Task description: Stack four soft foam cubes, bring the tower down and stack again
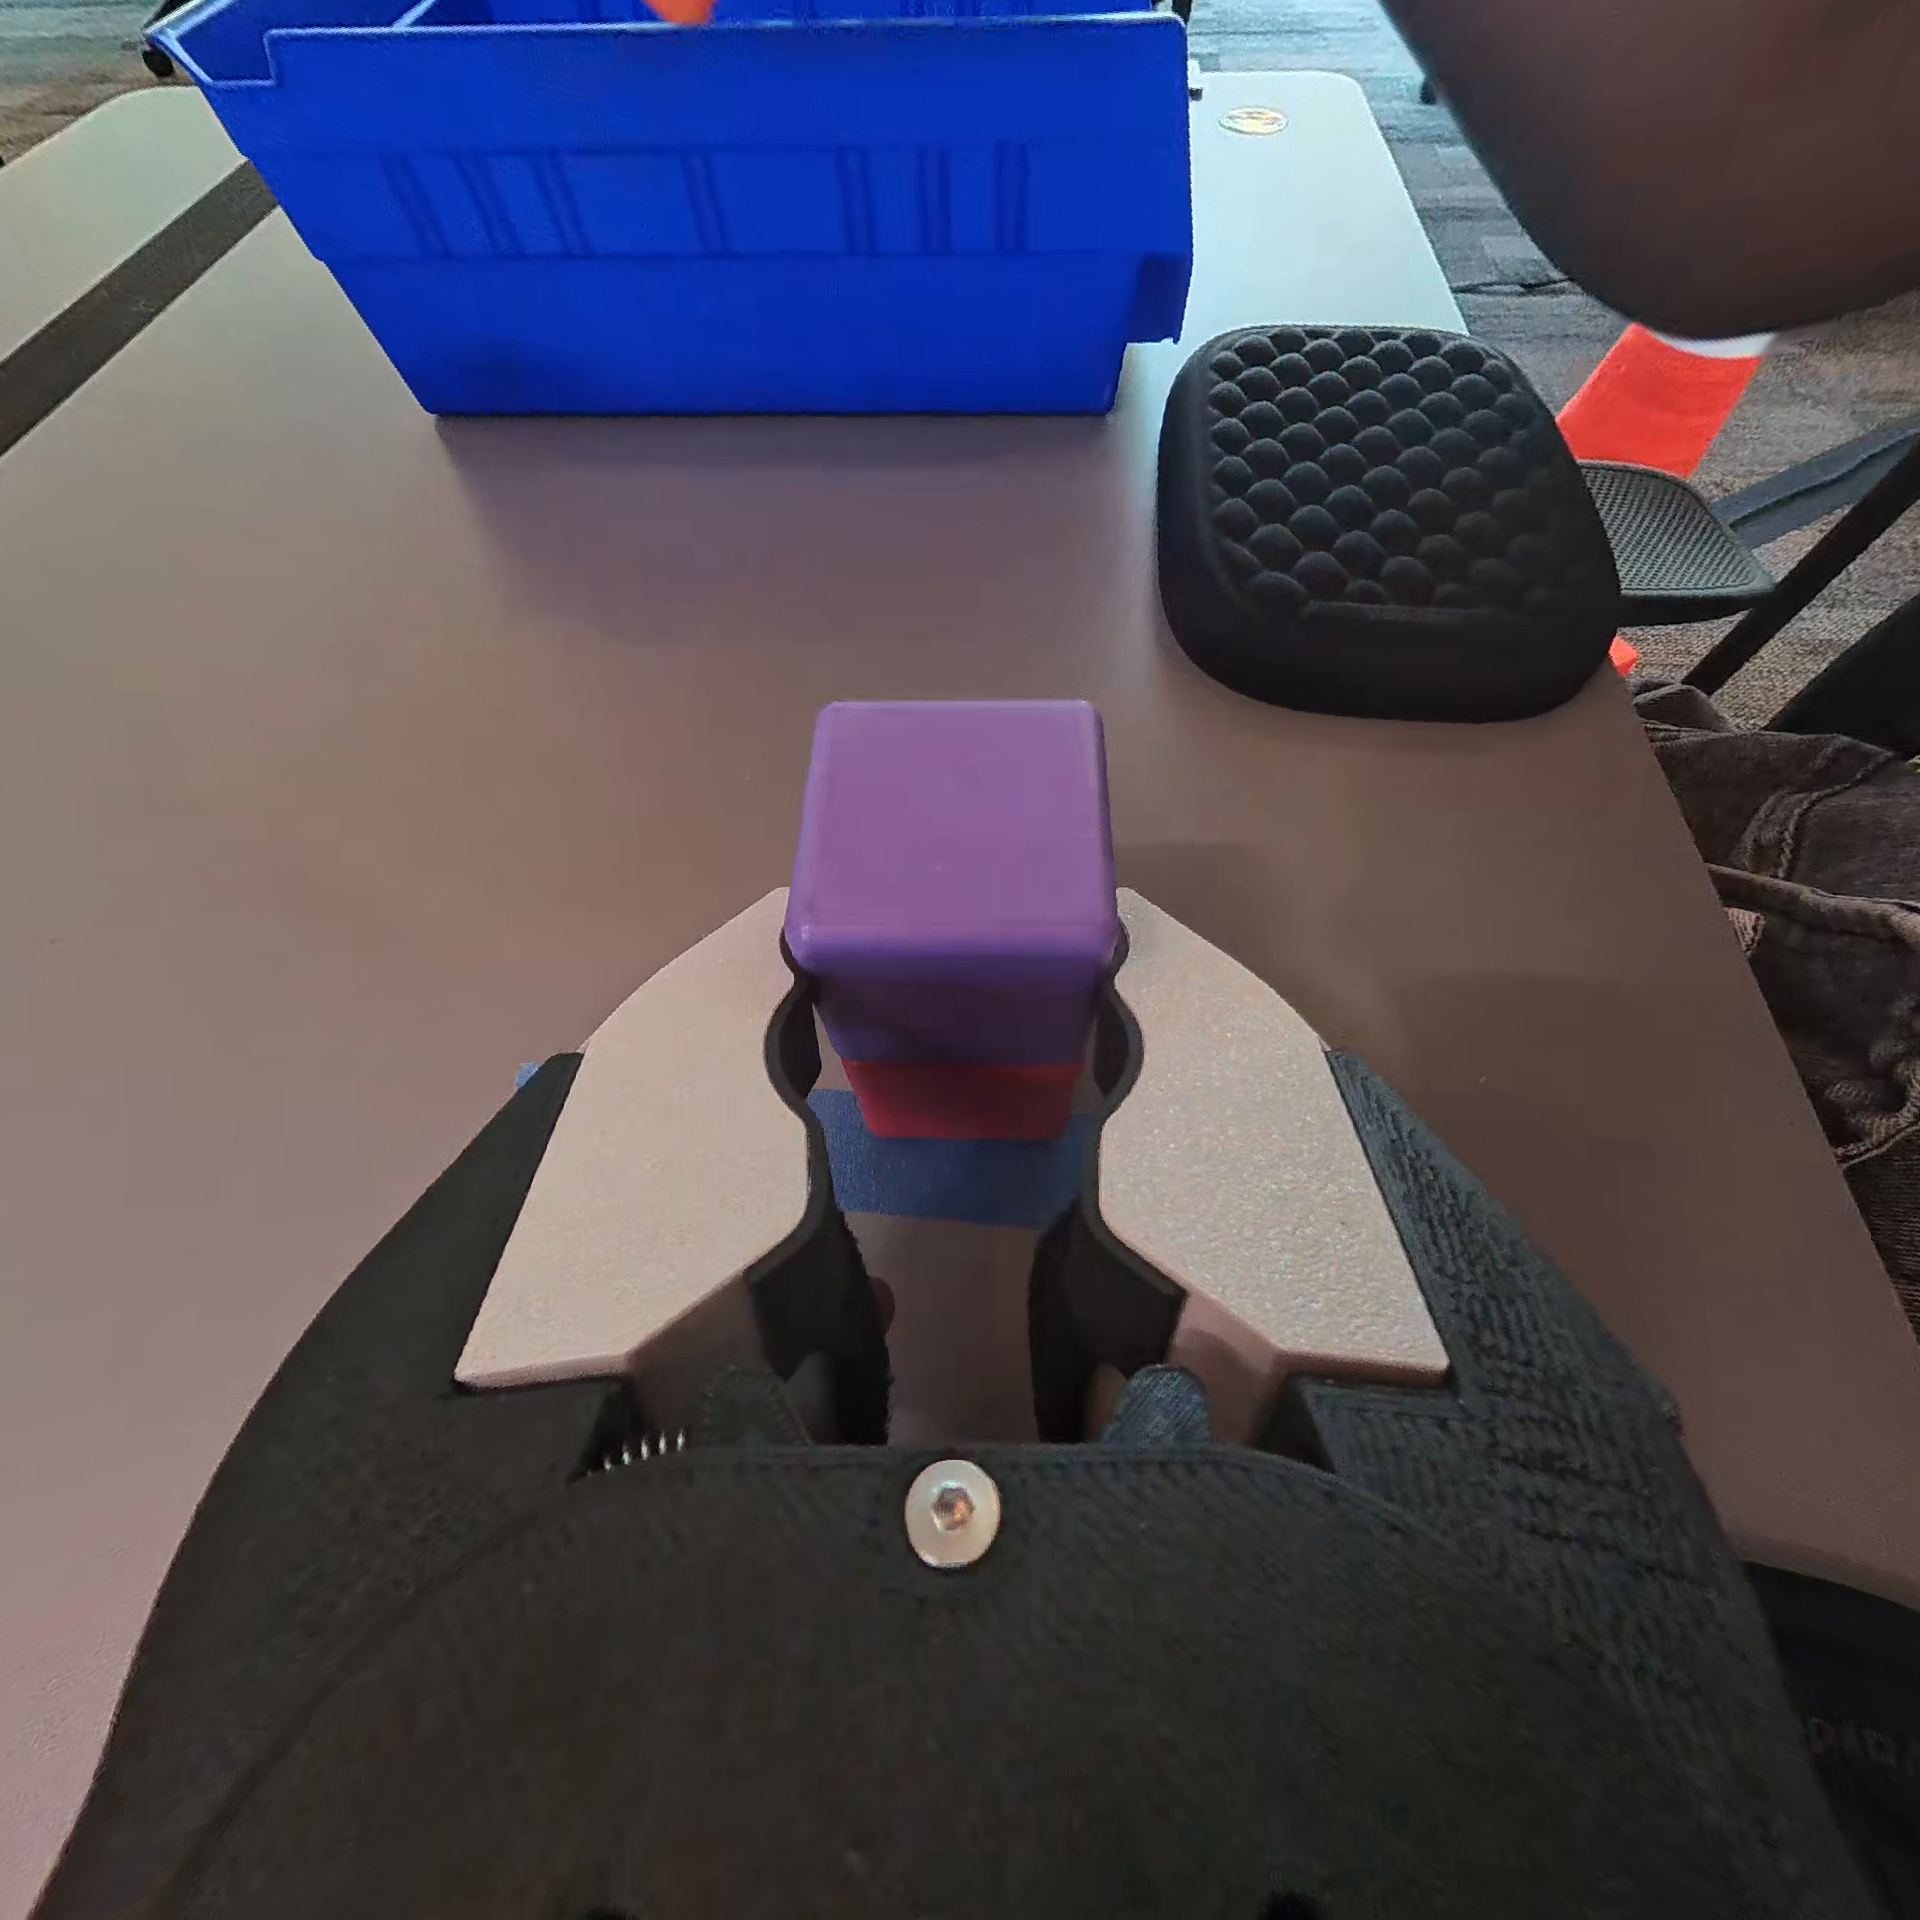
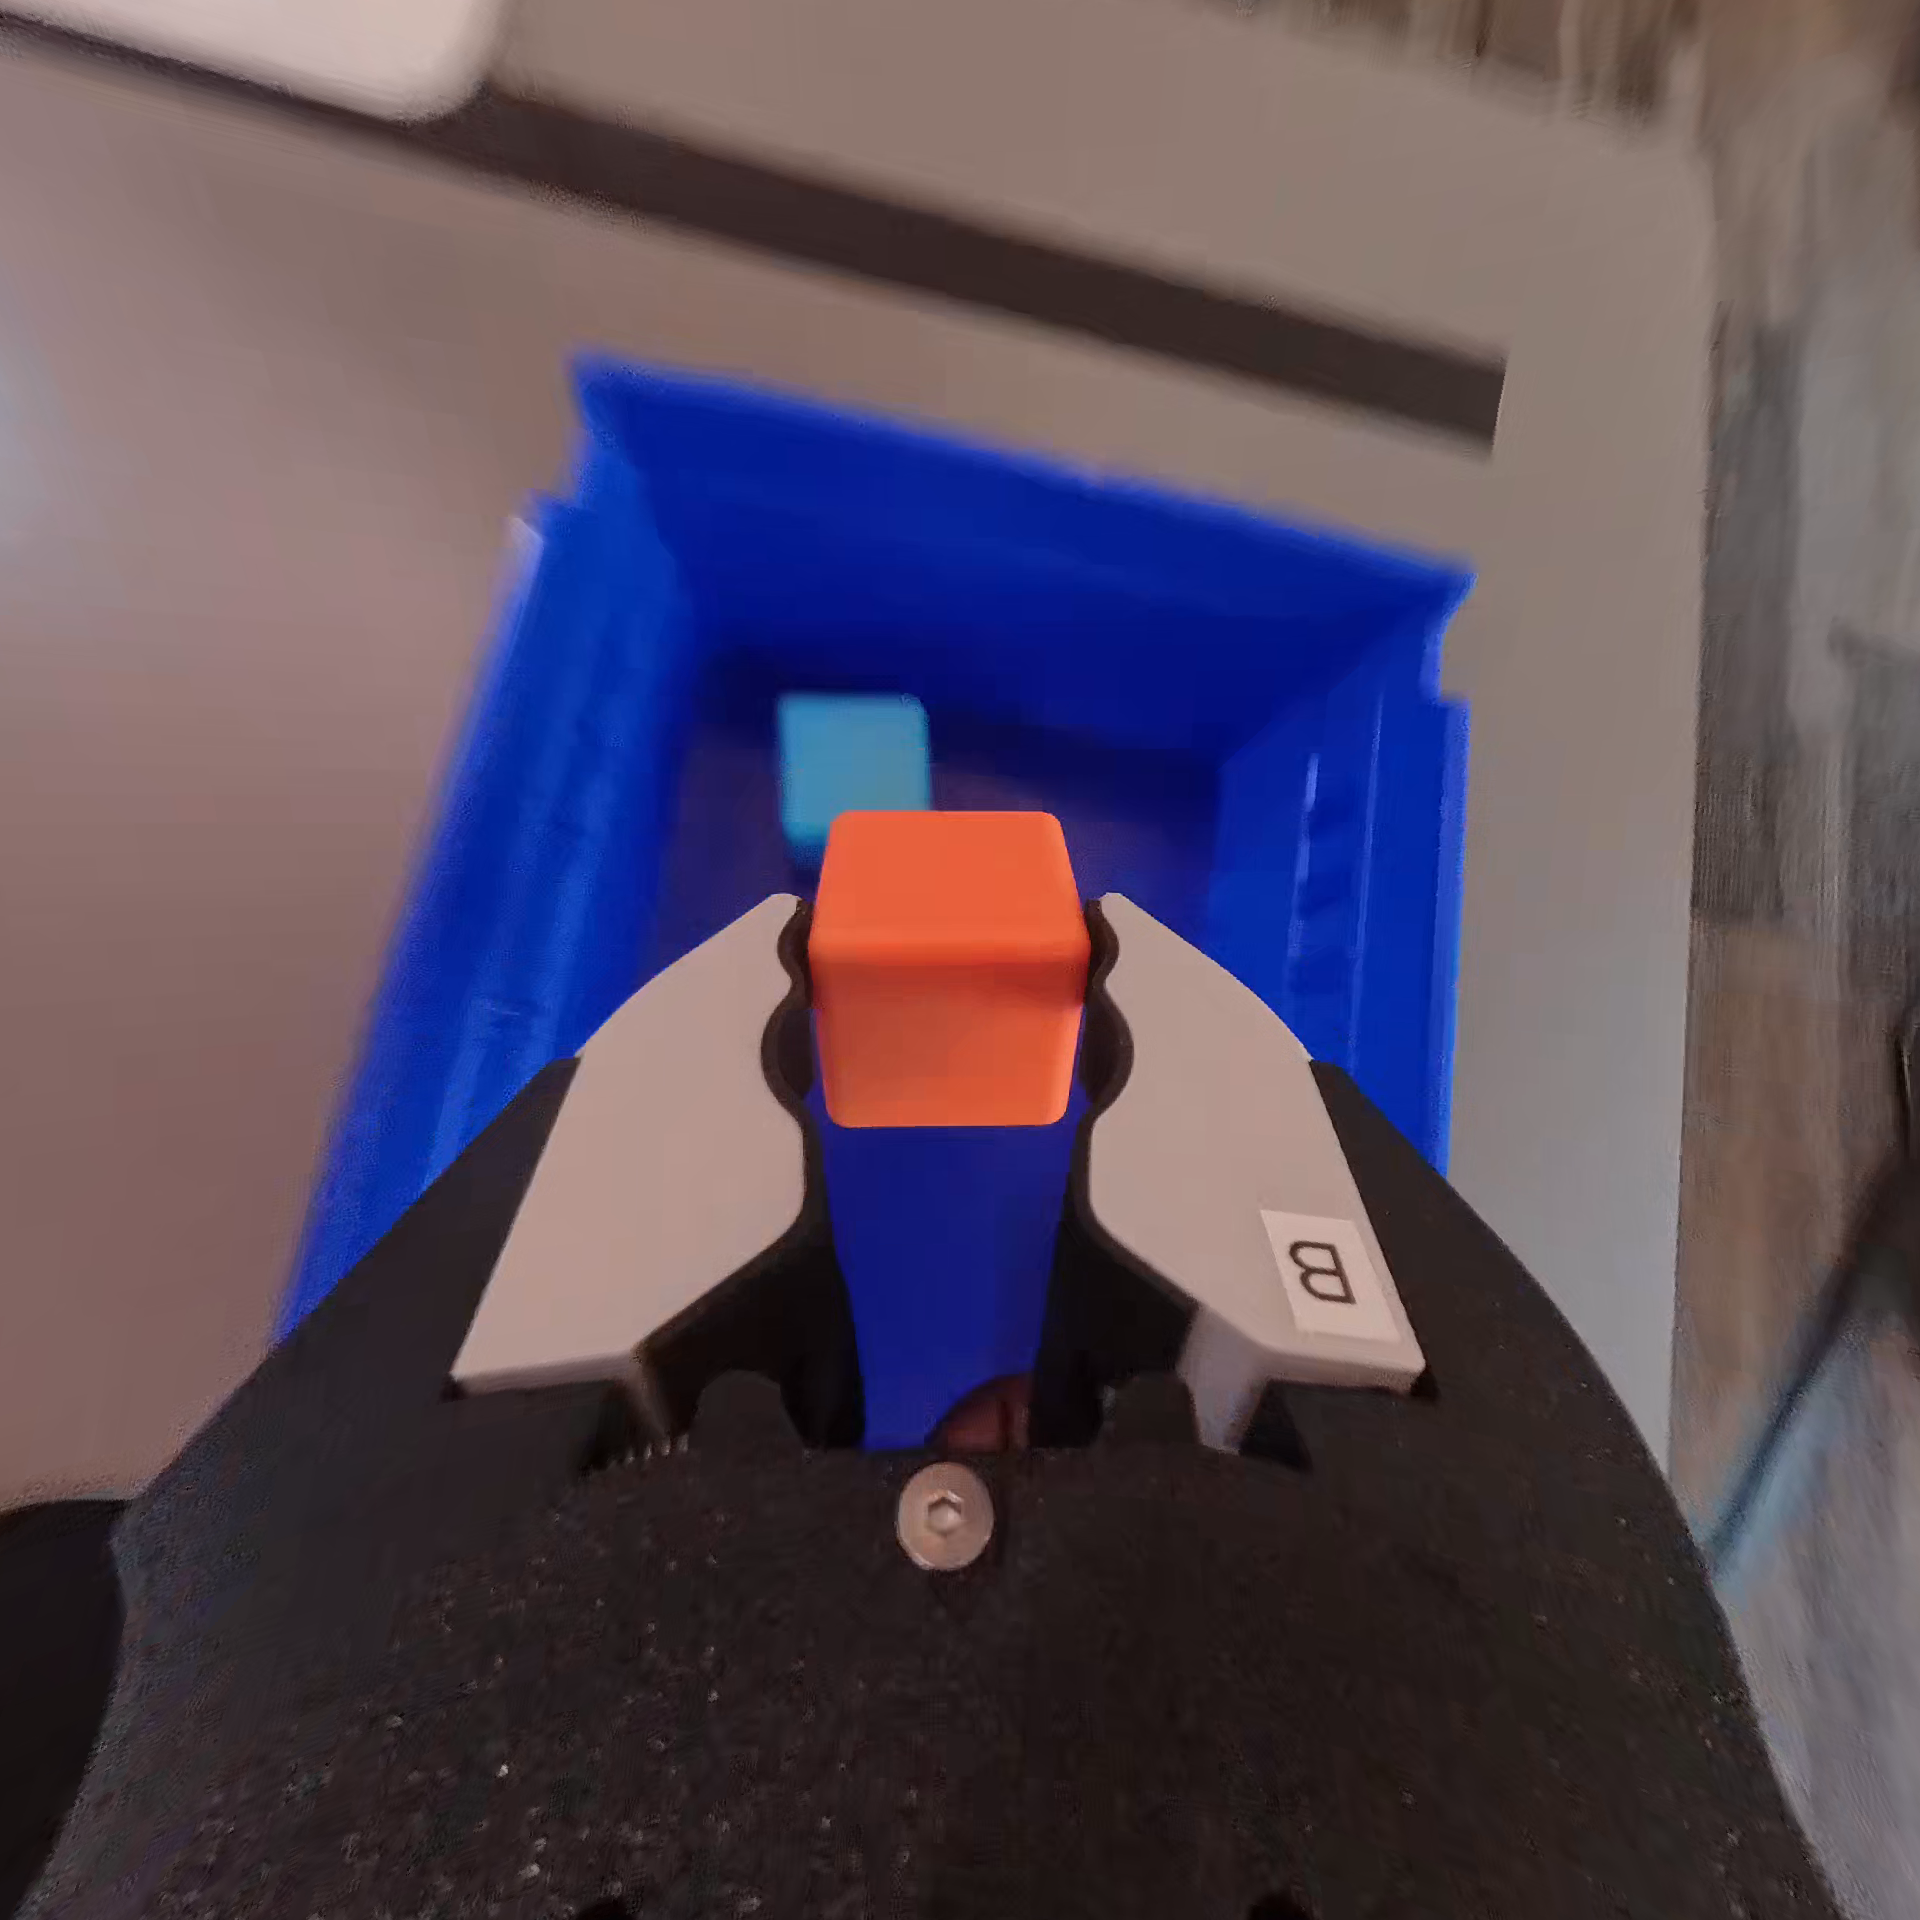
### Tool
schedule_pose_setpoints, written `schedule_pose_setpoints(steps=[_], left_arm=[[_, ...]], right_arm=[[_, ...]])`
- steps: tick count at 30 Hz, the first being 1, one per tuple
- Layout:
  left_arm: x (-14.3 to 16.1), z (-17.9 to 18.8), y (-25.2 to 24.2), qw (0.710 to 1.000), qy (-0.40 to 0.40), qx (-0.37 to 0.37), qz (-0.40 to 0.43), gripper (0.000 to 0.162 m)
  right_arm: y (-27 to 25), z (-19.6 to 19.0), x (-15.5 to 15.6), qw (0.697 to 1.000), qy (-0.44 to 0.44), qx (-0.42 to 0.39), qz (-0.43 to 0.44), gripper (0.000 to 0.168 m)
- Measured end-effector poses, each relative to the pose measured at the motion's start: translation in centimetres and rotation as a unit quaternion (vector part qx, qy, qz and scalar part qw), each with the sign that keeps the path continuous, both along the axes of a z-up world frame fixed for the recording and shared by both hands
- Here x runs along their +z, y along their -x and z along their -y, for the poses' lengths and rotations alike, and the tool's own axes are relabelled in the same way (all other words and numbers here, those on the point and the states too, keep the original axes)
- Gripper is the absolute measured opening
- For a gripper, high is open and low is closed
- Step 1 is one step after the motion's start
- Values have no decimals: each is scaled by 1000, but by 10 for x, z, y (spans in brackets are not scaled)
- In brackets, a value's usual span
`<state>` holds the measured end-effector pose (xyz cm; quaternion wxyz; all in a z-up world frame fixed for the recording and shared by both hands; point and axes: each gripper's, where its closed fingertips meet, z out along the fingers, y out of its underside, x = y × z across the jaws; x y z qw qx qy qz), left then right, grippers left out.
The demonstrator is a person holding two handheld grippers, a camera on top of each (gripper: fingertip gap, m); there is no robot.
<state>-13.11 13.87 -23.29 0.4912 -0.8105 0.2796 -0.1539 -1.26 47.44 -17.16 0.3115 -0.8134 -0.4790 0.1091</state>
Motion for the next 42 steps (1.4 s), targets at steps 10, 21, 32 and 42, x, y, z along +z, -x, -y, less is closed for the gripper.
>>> schedule_pose_setpoints(steps=[10,21,32,42], left_arm=[[0,0,0,1000,-3,-2,0,51],[0,-1,-1,1000,-3,-4,3,50],[-25,10,0,998,56,-26,-31,78],[-44,7,1,991,113,-17,-62,55]], right_arm=[[-34,-19,-91,971,114,-66,198,49],[12,-3,-13,999,41,-7,-24,86],[116,302,53,801,12,590,-102,76],[136,353,-43,749,59,658,54,72]])
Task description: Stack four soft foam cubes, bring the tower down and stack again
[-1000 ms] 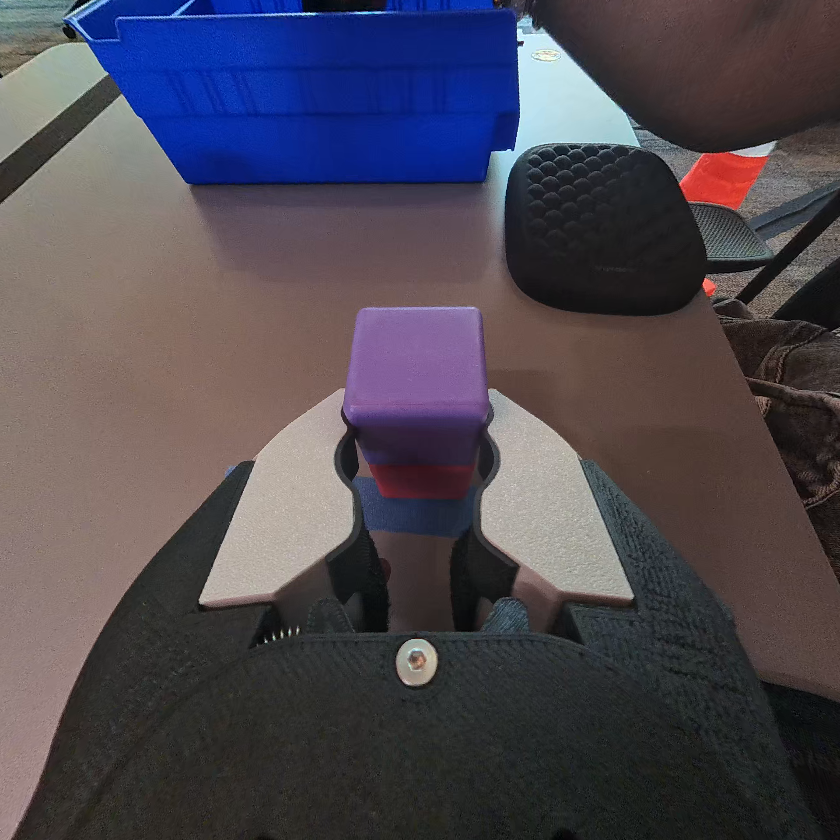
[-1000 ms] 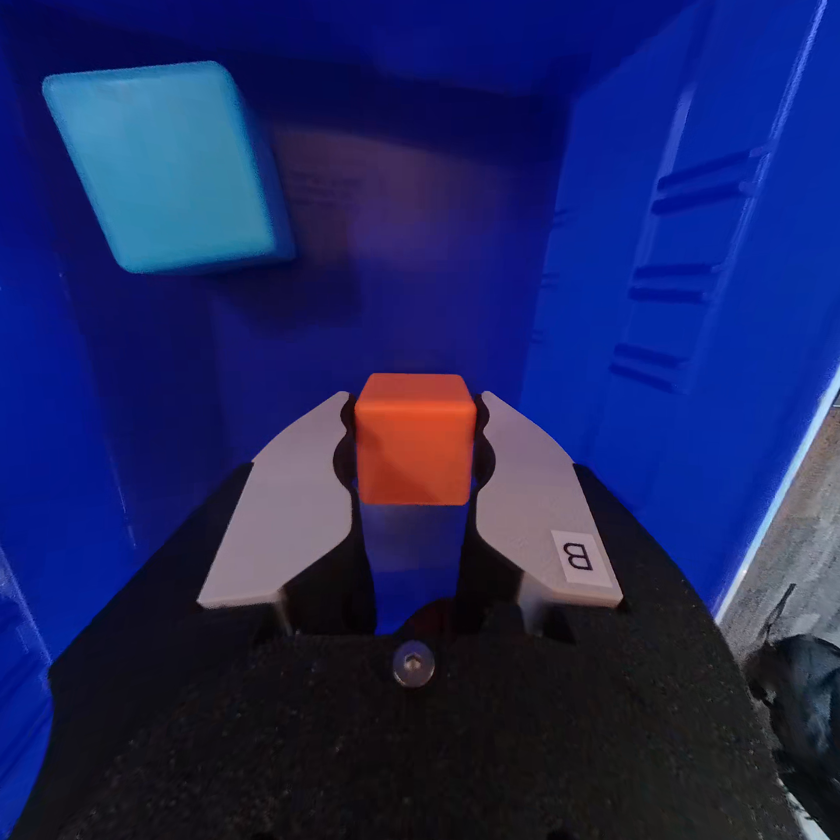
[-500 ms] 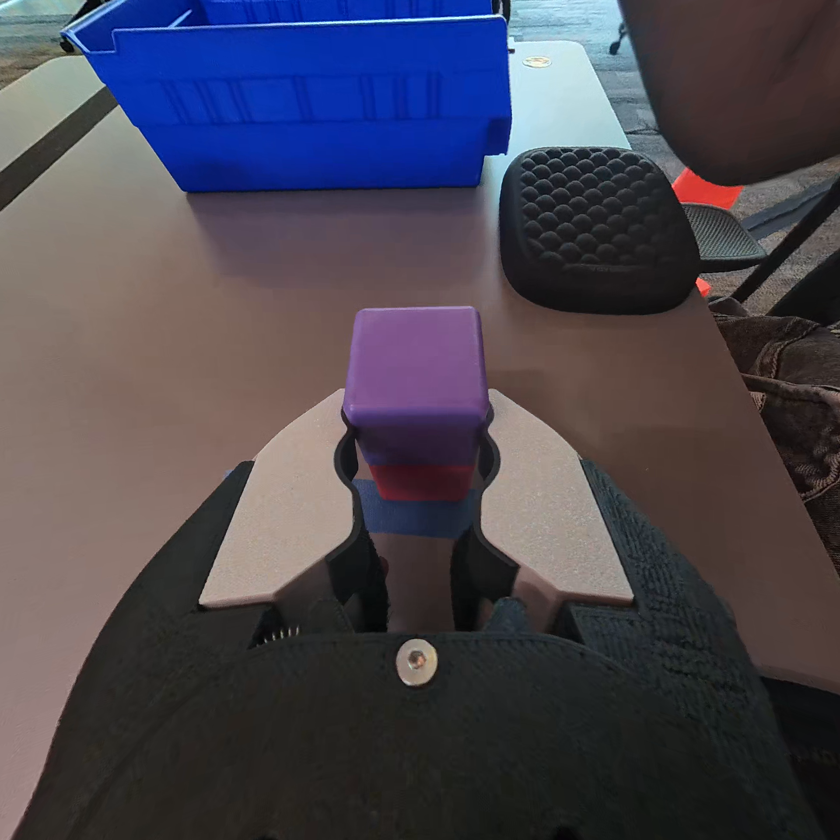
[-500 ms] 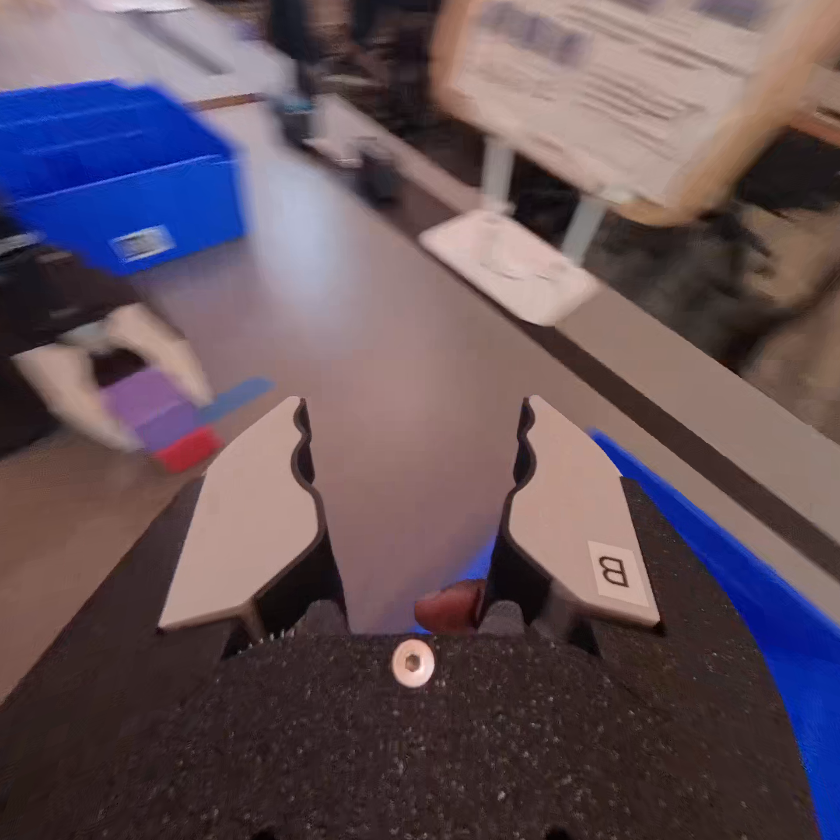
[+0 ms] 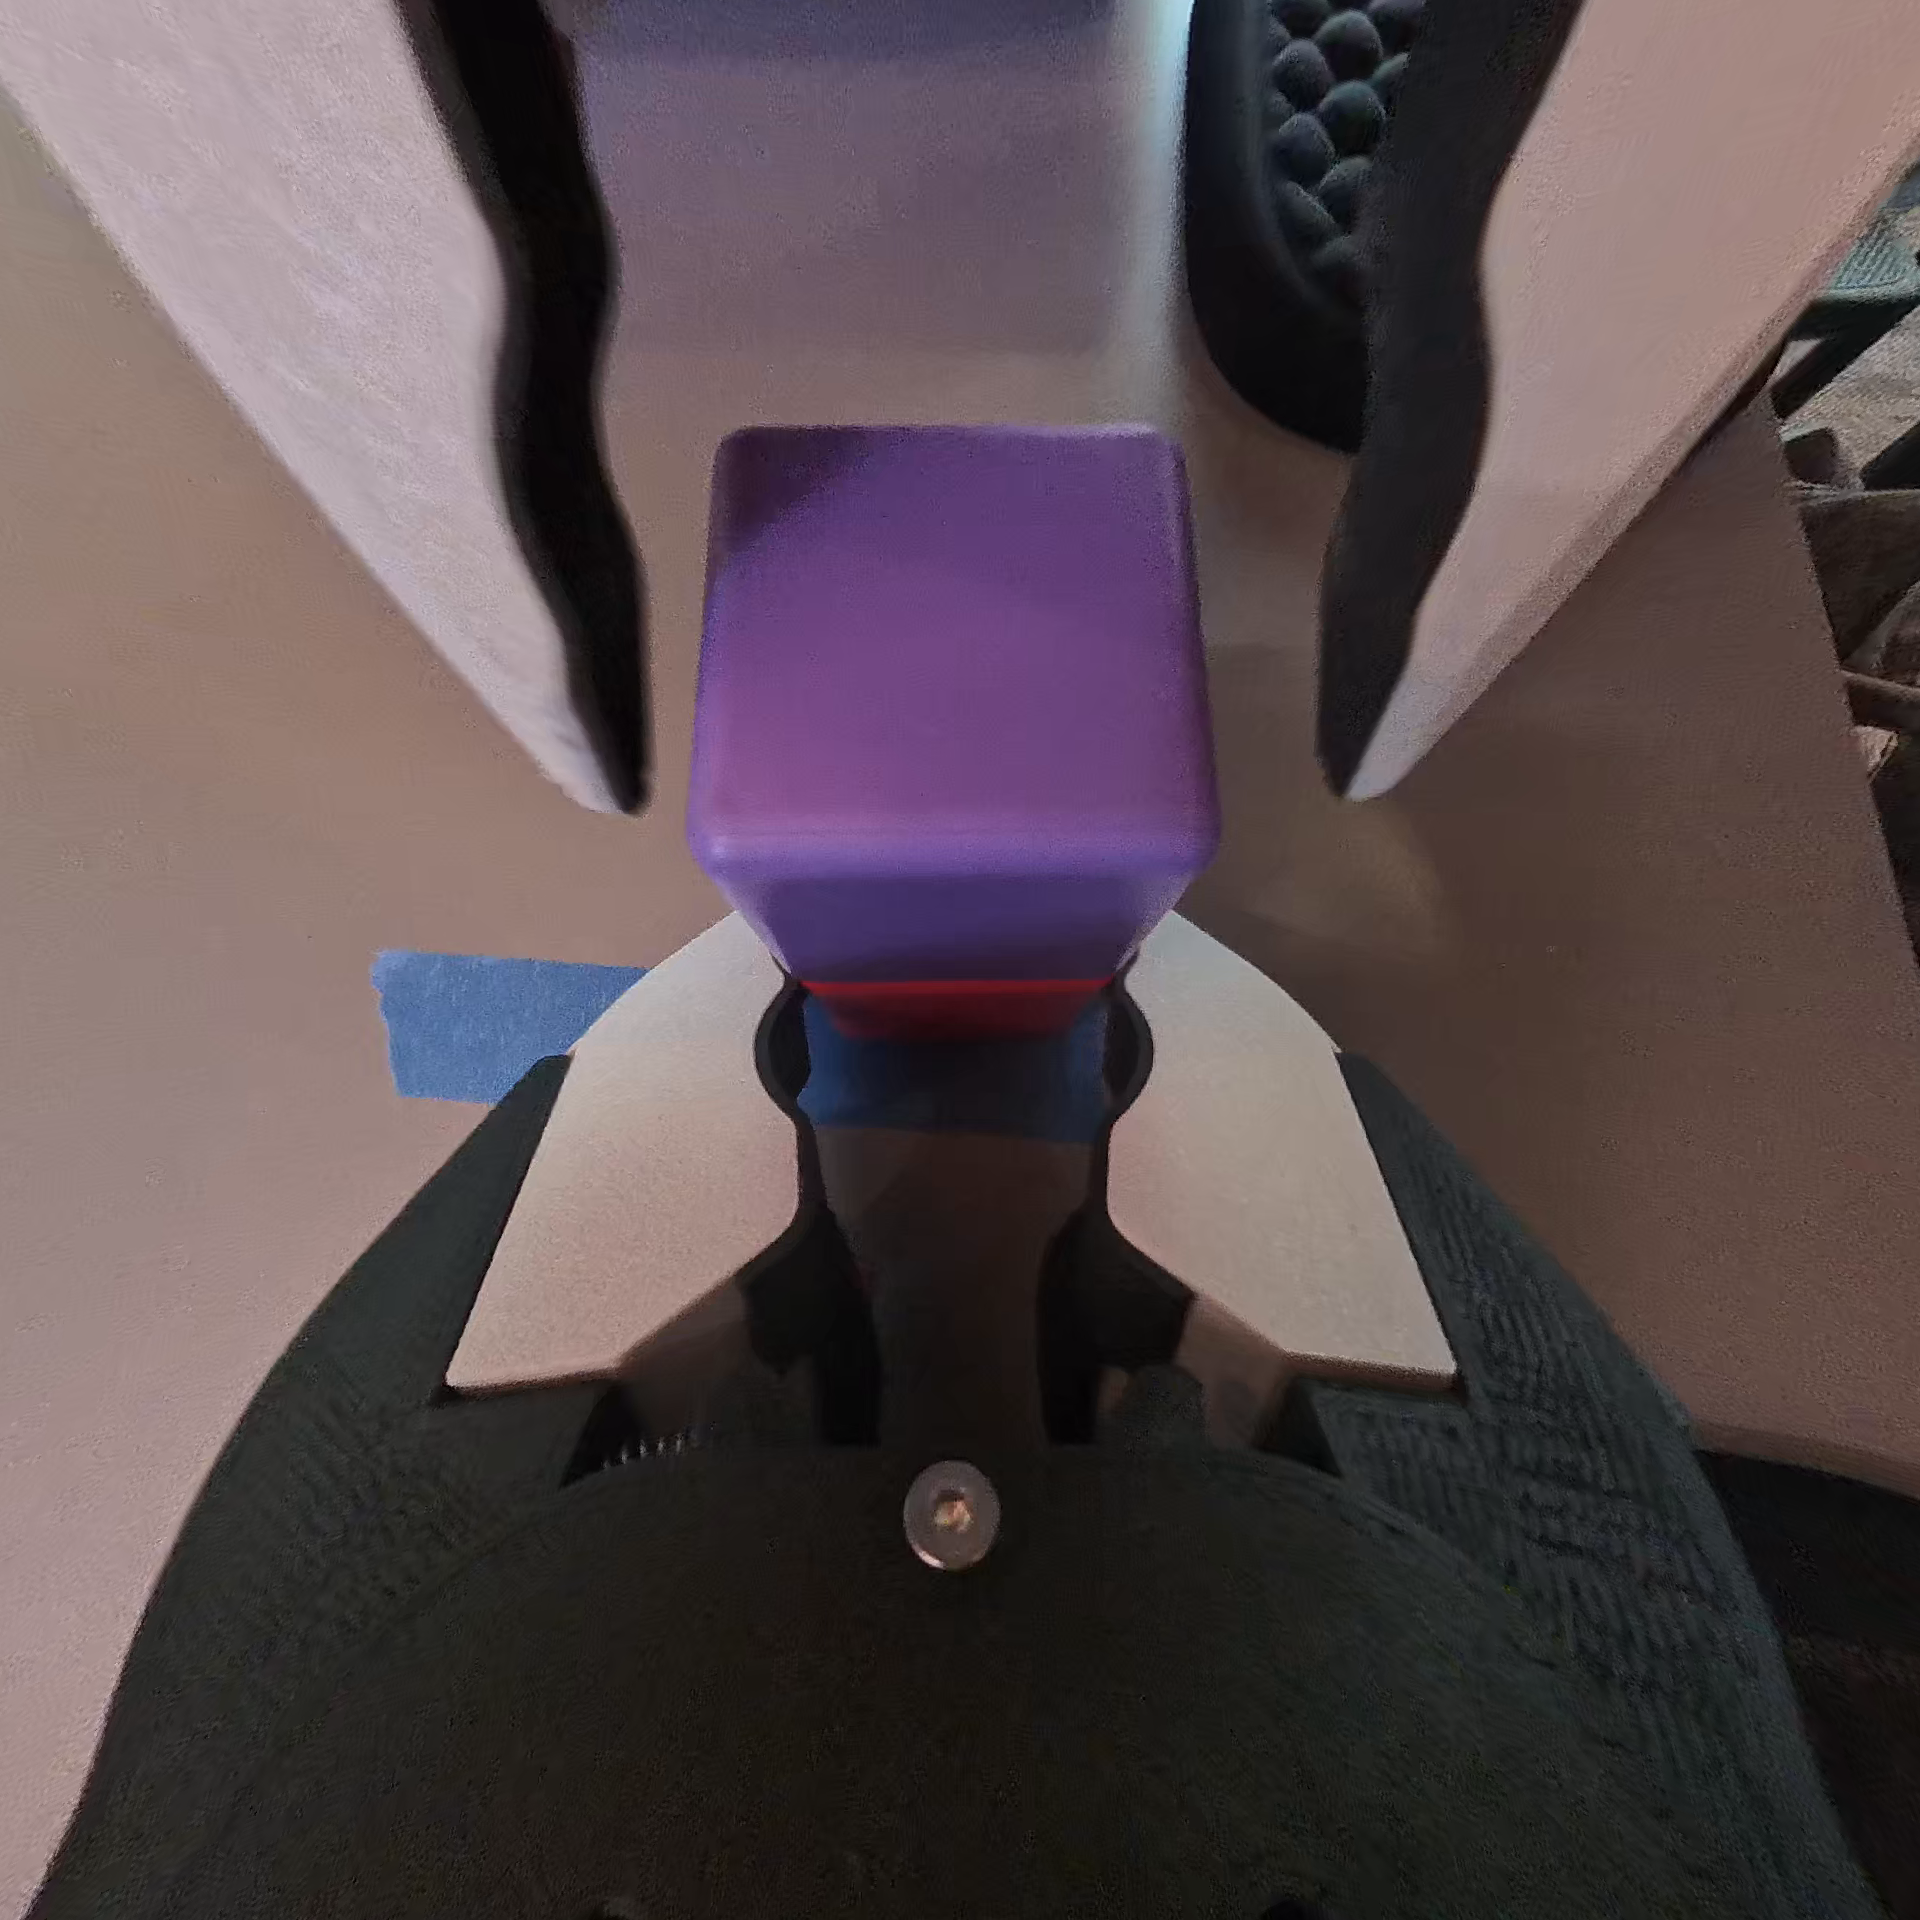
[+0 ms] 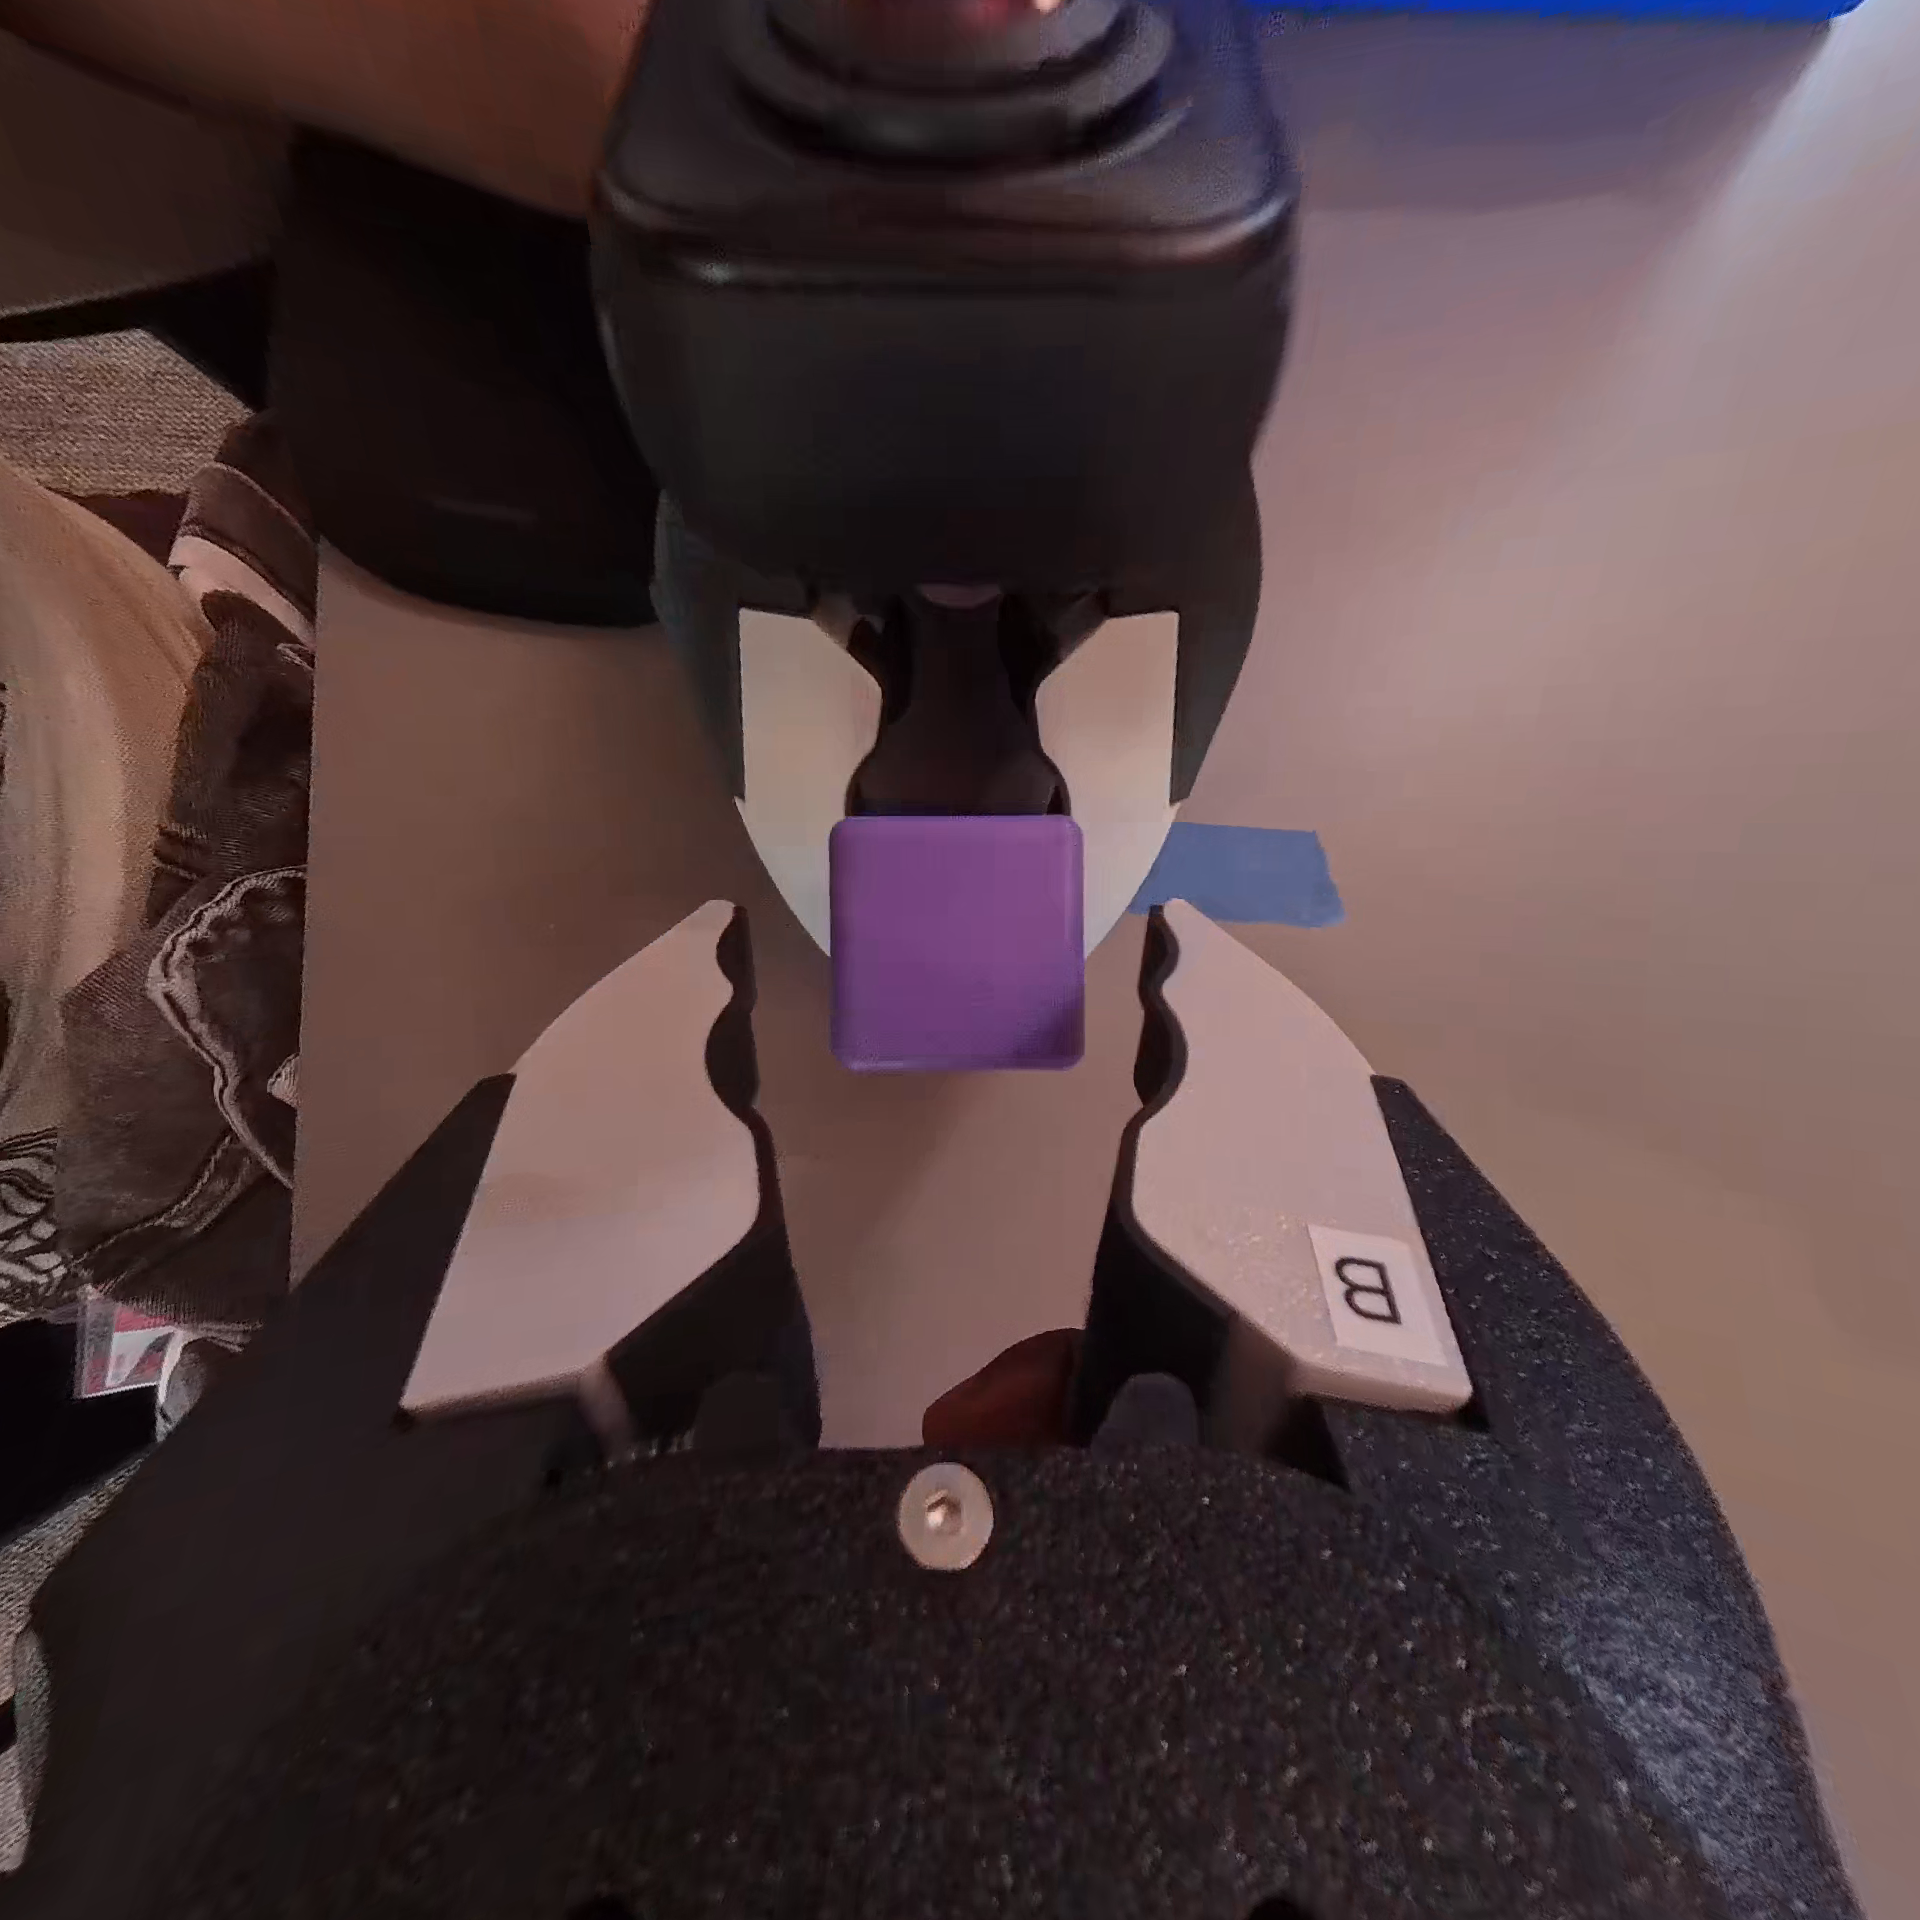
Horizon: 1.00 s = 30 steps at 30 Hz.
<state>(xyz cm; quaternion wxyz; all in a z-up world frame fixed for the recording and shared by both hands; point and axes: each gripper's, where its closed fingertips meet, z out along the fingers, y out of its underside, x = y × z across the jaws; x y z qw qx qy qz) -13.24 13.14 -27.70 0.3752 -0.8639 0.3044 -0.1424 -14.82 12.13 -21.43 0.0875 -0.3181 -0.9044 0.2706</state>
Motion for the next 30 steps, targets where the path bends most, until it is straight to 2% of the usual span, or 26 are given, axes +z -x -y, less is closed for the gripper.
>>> schedule_pose_setpoints(steps=[3,14,17,20,23,25,28,30], left_arm=[[0,0,0,1000,0,-1,1,53],[3,-1,0,1000,-4,5,1,50],[3,0,0,1000,-5,7,-1,50],[3,0,0,1000,-4,7,-1,50],[3,0,0,1000,-4,7,-1,50],[3,0,0,1000,-4,8,-1,50],[3,-1,1,1000,-4,9,-1,50],[3,-1,1,1000,-4,9,-1,50]], right_arm=[[1,-2,-7,1000,-11,-4,-5,49],[-3,-11,-3,997,15,-64,-36,49],[-4,-24,13,989,53,-119,-69,49],[-14,-53,43,970,68,-199,-121,49],[-43,-107,77,931,53,-321,-167,49],[-72,-153,91,885,25,-430,-174,49],[-126,-218,92,801,-46,-574,-164,49],[-156,-247,78,757,-61,-636,-137,49]])
